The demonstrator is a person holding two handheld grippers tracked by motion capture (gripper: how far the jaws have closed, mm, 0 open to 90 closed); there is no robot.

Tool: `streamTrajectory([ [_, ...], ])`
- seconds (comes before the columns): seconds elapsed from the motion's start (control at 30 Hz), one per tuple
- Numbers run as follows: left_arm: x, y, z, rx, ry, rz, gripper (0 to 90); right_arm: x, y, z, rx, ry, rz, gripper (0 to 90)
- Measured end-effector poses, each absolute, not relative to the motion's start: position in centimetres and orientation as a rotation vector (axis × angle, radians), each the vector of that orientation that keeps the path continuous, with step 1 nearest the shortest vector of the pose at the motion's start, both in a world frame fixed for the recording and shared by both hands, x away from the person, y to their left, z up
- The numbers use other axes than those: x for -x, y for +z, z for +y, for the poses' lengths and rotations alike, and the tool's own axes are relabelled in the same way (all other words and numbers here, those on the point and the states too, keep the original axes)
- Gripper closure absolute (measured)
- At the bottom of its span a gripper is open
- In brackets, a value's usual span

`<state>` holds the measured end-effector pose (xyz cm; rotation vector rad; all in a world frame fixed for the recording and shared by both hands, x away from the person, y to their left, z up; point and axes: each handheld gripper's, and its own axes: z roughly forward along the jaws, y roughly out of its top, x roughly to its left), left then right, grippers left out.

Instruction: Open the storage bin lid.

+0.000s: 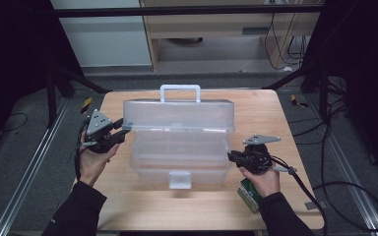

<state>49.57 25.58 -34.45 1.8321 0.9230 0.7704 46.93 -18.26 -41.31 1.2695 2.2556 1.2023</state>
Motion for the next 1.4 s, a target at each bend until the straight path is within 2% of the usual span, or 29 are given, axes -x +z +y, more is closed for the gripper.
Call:
streamTrajectory([
  [1.4,-53.7,-31.6,24.5,-1.783,0.84,1.022,75.7,-46.9,-41.4,-18.2,-1.275,1.197,2.256,77.8],
])
